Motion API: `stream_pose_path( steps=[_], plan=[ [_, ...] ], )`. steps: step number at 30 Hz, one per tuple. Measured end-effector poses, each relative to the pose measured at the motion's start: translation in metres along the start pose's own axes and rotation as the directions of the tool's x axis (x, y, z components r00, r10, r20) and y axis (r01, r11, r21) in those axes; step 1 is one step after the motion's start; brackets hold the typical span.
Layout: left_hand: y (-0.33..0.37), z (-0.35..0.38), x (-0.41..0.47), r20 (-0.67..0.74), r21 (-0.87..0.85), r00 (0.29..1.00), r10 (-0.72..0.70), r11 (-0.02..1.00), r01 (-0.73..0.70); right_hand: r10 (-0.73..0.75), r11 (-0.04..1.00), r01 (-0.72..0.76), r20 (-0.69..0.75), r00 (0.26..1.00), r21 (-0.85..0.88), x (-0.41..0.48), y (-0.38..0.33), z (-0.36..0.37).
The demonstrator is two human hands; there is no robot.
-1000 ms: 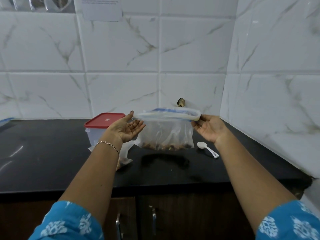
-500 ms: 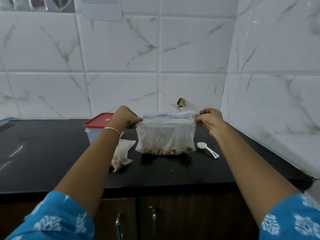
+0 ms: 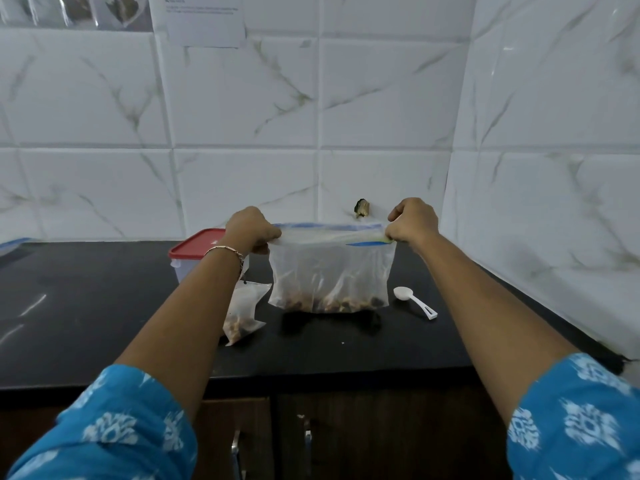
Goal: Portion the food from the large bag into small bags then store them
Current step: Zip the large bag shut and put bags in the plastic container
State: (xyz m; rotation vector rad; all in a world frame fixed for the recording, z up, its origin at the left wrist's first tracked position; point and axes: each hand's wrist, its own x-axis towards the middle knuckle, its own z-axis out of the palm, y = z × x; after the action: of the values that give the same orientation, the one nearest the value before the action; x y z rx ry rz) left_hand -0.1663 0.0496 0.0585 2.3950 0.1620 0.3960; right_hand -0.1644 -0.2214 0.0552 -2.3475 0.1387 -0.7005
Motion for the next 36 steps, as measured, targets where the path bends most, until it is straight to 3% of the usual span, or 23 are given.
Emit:
stream_pose_path(
  steps=[4, 7, 11, 13, 17, 20, 22, 28, 31, 33, 36],
  plan=[
    [-0.001, 0.001, 0.003, -0.050, -0.155, 0.998, -0.035, 0.988, 0.027, 0.006, 0.999, -0.005, -0.015, 1.000, 0.046, 0.002, -0.006, 0.004],
    [0.001, 0.000, 0.003, -0.092, -0.139, 0.996, -0.003, 0.990, -0.009, 0.031, 0.995, -0.028, -0.027, 0.999, 0.099, 0.004, -0.008, 0.006],
    [-0.001, -0.003, 0.001, -0.005, -0.249, 0.998, -0.062, 0.967, 0.059, 0.140, 0.948, -0.140, 0.018, 0.990, 0.287, 0.004, -0.006, 0.006],
    [-0.002, -0.005, -0.002, 0.104, -0.393, 0.986, -0.128, 0.906, 0.159, 0.227, 0.857, -0.259, 0.125, 0.966, 0.445, 0.003, -0.005, 0.005],
    [-0.004, -0.008, -0.007, 0.299, -0.658, 0.941, -0.156, 0.680, 0.322, 0.265, 0.760, -0.368, 0.261, 0.928, 0.536, -0.001, -0.005, 0.001],
    [-0.004, -0.009, -0.010, 0.384, -0.734, 0.915, -0.128, 0.559, 0.386, 0.267, 0.740, -0.384, 0.284, 0.921, 0.552, -0.001, -0.005, -0.003],
    [-0.005, -0.008, -0.009, 0.393, -0.753, 0.912, -0.115, 0.529, 0.391, 0.275, 0.749, -0.371, 0.251, 0.928, 0.550, 0.000, -0.005, -0.005],
    [-0.008, -0.006, -0.007, 0.266, -0.785, 0.956, -0.121, 0.549, 0.288, 0.239, 0.884, -0.256, 0.092, 0.967, 0.391, 0.003, -0.002, -0.008],
    [-0.008, -0.008, -0.003, 0.126, -0.712, 0.982, -0.141, 0.677, 0.189, 0.171, 0.948, -0.179, 0.053, 0.984, 0.263, 0.005, -0.001, -0.011],
    [-0.007, -0.010, -0.001, 0.015, -0.592, 0.993, -0.118, 0.799, 0.104, 0.126, 0.969, -0.136, 0.065, 0.990, 0.207, 0.007, -0.002, -0.012],
    [0.001, -0.014, -0.001, -0.174, -0.199, 0.985, 0.011, 0.979, -0.046, 0.055, 0.990, -0.067, 0.103, 0.993, 0.122, 0.008, -0.007, -0.010]
  ],
)
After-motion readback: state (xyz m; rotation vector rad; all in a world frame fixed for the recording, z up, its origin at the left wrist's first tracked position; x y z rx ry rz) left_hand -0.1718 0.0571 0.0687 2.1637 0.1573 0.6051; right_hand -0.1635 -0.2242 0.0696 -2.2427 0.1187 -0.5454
